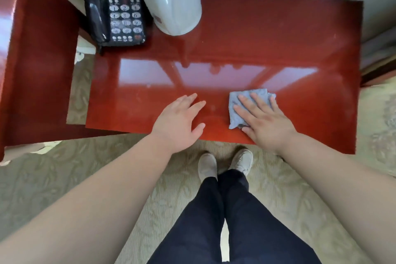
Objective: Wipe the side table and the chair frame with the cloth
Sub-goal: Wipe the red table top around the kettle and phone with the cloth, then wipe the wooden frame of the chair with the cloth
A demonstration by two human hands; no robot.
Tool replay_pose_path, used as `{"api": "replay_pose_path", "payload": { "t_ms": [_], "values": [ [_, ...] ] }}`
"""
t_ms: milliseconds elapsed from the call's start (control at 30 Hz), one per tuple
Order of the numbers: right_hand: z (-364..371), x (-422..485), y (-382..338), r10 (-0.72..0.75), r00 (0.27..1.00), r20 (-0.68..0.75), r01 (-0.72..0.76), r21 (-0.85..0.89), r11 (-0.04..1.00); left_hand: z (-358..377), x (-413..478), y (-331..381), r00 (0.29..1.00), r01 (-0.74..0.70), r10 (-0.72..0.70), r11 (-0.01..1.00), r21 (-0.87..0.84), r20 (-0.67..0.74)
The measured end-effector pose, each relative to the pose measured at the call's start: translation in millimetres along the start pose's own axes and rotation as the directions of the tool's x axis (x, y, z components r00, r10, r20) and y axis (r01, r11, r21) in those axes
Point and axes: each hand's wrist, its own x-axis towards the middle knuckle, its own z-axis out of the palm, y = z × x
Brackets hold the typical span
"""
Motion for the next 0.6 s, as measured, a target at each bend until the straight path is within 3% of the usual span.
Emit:
{"api": "replay_pose_path", "payload": {
  "t_ms": [400,600],
  "values": [
    [4,-55,52,0.232,0.973,0.001,-0.227,0.21,0.951,20,73,116,0.975,-0.22,0.213,0.968,0.119,0.07],
    [-28,-113,79,0.463,0.886,-0.028,-0.424,0.359,0.832,4,80,173,0.956,-0.29,0.275,0.944,0.159,0.105]
  ]
}}
